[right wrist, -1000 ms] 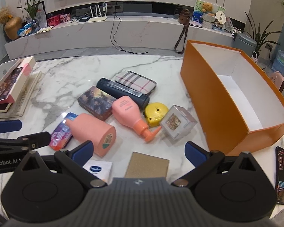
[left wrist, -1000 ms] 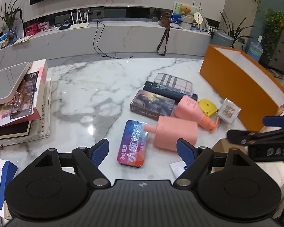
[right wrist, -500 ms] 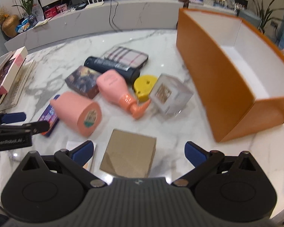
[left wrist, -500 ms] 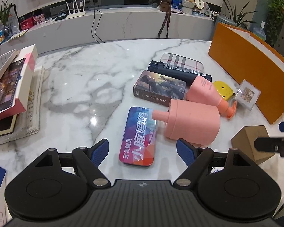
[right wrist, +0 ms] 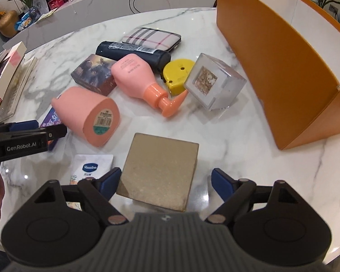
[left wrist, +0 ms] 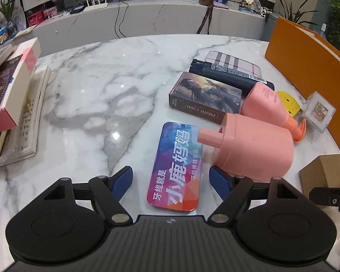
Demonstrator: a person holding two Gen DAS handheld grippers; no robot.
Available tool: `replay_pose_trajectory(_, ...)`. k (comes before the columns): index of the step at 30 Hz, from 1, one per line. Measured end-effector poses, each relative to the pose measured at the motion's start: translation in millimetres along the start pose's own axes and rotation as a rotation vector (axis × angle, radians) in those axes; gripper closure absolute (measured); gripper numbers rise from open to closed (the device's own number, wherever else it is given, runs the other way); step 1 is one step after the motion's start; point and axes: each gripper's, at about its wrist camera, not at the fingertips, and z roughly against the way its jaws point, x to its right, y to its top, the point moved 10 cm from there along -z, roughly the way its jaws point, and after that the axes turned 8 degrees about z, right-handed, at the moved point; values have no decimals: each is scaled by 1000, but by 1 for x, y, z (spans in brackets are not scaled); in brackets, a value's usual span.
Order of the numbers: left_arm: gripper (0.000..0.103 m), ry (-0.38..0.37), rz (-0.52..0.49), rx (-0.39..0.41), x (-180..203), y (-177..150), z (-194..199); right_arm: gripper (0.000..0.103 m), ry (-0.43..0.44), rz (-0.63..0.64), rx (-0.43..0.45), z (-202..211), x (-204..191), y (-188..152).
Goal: Organize rigid objects
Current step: 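Grasp the blue printed tin with the left tool while the right tool grasps the tan sponge pad, then carry the tin and the tan pad over the orange box with both tools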
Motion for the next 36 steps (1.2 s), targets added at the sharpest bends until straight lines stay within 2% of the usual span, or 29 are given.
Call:
replay_pose_trajectory(7,13,32,-43,17,3,4,-6,21,15,-4,-19,-7,-3,1)
replay_pose_trajectory(14,19,10,-61,23,7,5,-7,23,-8,12,-23,-13,-3,2)
replay_pose_trajectory(17,39,-6,-75,31,11,6,-5,26,-17,18,-24,-15,-3,4)
replay_pose_trajectory(18,51,-12,-78,35,12,6,-4,27,-21,26,-24,-15,-3,5)
replay_pose_trajectory(20,51,-1,-86,37,12,7,-3,36,-27,43,-22,-14,-4,5)
replay_pose_trajectory(31,52,7,-70,36,5,8,-1,42,2,29,-9,-7,2,4)
replay_pose_trajectory(36,52,16,-70,40,3,9,2,42,10,28,-5,-3,3,4)
